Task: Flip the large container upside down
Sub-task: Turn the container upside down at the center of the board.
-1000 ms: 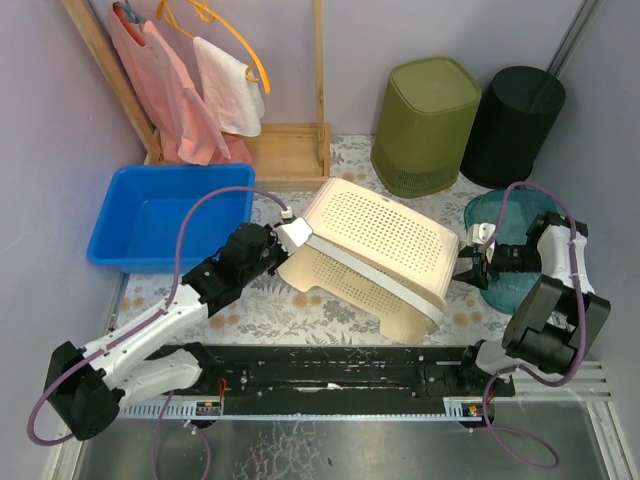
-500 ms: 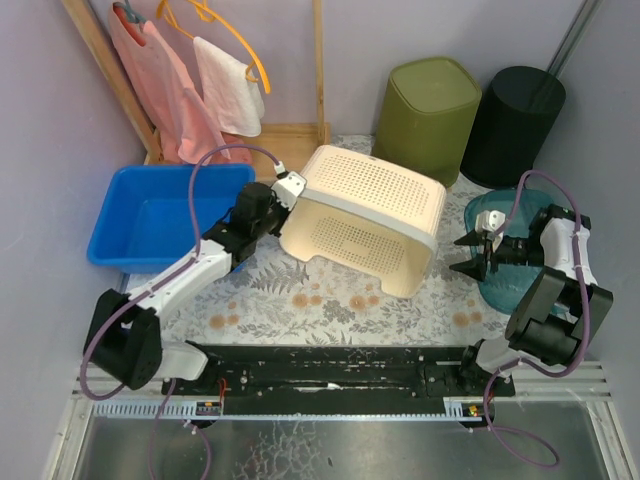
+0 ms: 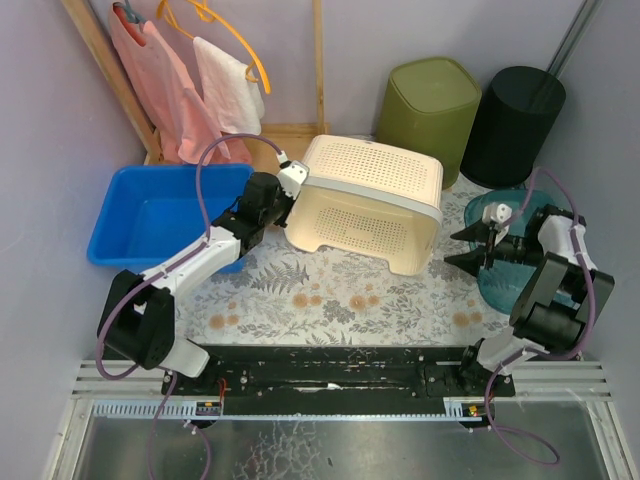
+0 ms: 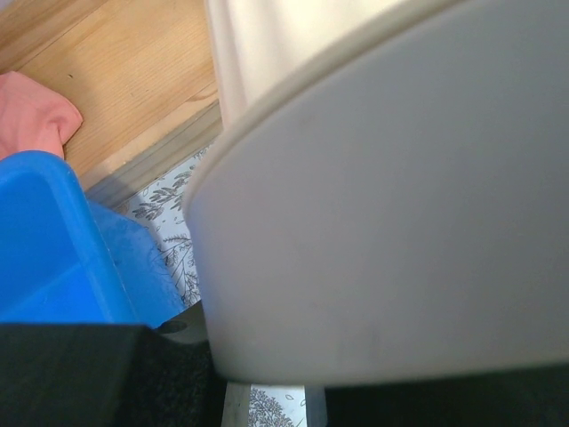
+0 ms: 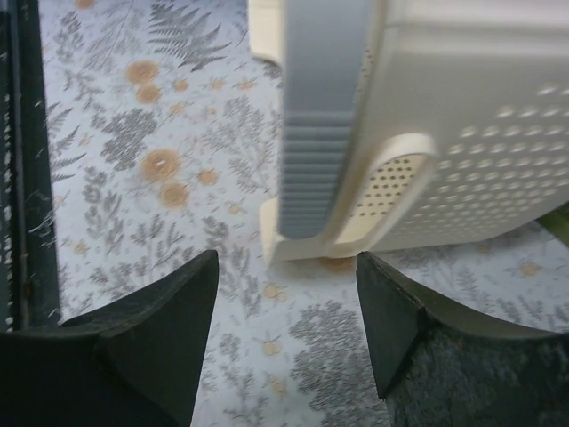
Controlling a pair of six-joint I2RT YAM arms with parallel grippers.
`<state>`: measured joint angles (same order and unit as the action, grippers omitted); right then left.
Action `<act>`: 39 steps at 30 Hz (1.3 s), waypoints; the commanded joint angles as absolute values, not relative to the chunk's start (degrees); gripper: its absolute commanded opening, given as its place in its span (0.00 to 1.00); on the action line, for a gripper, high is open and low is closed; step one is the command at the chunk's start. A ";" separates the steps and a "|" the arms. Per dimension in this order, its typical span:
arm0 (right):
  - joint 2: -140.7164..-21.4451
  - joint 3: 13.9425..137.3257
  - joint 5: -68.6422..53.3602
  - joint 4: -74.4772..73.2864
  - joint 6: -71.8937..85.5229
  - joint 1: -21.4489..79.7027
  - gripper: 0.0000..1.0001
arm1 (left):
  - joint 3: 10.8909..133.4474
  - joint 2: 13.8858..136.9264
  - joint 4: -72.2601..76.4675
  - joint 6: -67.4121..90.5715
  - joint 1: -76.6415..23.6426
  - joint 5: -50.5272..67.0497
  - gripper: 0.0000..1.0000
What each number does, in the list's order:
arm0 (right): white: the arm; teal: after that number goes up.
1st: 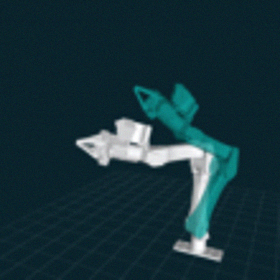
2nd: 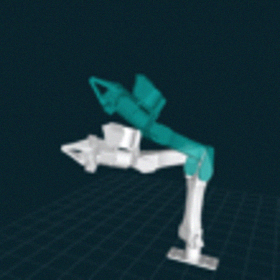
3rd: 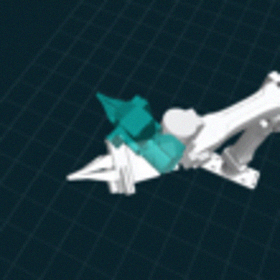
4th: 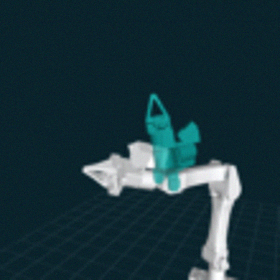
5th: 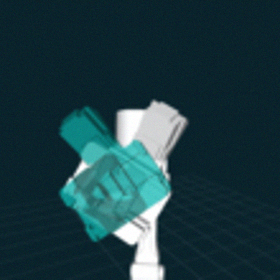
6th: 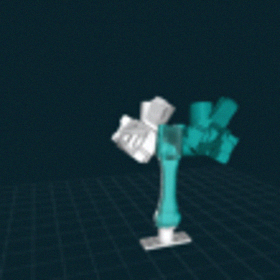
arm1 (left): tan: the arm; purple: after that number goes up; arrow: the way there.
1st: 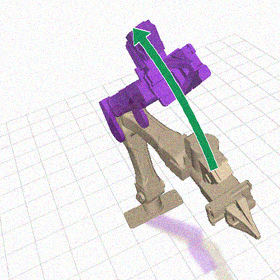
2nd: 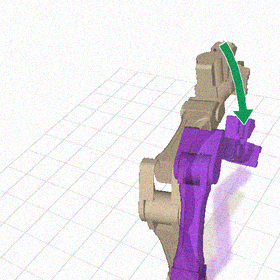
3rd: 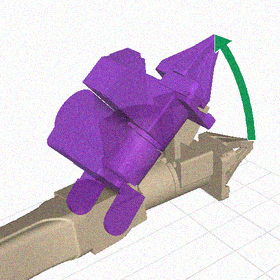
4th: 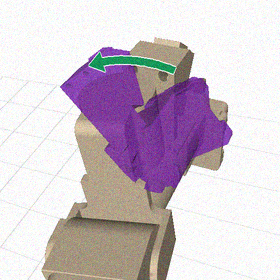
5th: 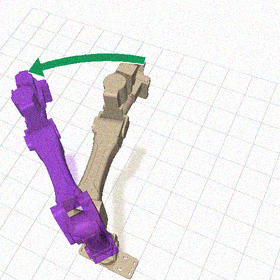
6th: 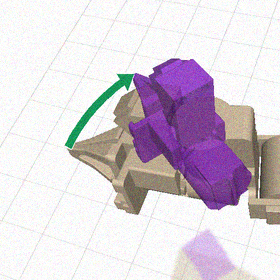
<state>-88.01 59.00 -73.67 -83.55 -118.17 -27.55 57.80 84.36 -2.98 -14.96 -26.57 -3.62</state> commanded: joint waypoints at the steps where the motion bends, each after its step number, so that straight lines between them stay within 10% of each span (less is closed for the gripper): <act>1: -91.88 64.78 -83.29 -84.51 -123.15 -27.46 0.71 | 57.56 83.09 -3.75 -15.38 -26.37 -3.37 0.00; 39: -98.81 68.32 -77.46 -84.46 -126.94 -18.79 0.72 | 56.78 82.15 -6.59 -14.66 -26.41 -0.29 0.00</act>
<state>-100.62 68.14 -75.64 -83.50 -118.17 -19.11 57.36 82.59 -4.78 -15.00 -25.91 -2.74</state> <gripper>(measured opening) 0.715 0.199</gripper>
